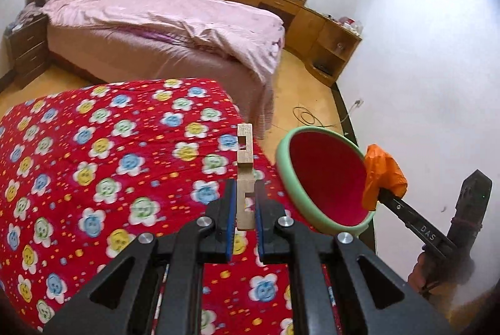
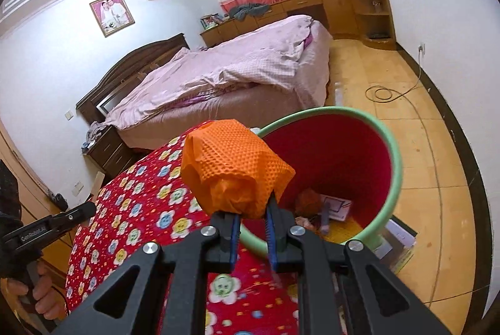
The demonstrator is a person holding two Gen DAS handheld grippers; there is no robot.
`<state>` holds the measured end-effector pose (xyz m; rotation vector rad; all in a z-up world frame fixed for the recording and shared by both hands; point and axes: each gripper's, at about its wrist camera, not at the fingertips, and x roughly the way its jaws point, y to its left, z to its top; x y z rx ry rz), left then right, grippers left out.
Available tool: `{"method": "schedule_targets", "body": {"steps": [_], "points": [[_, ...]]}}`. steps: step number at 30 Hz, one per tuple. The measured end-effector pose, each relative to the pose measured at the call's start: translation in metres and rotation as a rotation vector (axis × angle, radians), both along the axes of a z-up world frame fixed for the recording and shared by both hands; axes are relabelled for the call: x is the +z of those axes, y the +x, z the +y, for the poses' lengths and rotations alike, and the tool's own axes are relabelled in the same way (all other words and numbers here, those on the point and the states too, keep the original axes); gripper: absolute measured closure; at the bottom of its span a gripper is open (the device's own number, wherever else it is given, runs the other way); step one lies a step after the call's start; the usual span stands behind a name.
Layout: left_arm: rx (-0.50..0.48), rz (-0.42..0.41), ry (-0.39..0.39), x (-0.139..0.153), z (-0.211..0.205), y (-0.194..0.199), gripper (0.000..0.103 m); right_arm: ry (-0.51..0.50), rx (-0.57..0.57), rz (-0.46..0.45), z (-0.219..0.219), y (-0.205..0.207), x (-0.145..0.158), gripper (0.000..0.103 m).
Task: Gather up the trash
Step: 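Carry the orange bag and wooden stick over the red bucket and open both tools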
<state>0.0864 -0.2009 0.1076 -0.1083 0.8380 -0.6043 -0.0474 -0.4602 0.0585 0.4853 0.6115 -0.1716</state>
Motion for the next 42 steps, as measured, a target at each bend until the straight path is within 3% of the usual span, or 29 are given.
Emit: {"method": "schedule_targets", "body": {"steps": [17,26,29,31,33,42], "points": [[-0.192,0.035,0.067,-0.03,-0.125,0.001,0.094,0.044,-0.081,0.035,-0.069,0.005,-0.03,0.087],[-0.233,0.052,0.112,-0.054,-0.161,0.008,0.094,0.048,-0.097,0.079,-0.083,0.011,-0.051,0.086],[-0.221,0.046,0.12,-0.058,-0.164,0.011,0.093,0.046,-0.092,0.09,-0.084,0.013,-0.055,0.081],[-0.215,0.053,0.124,-0.06,-0.165,0.012,0.078,0.047,-0.089,0.093,-0.084,0.014,-0.058,0.079],[-0.202,0.053,0.121,-0.06,-0.162,0.012,0.072,0.055,-0.087,0.093,-0.085,0.014,-0.06,0.074],[-0.129,0.042,0.123,-0.051,-0.133,0.005,0.071,0.08,-0.093,0.082,-0.081,0.005,-0.059,0.051]]}}
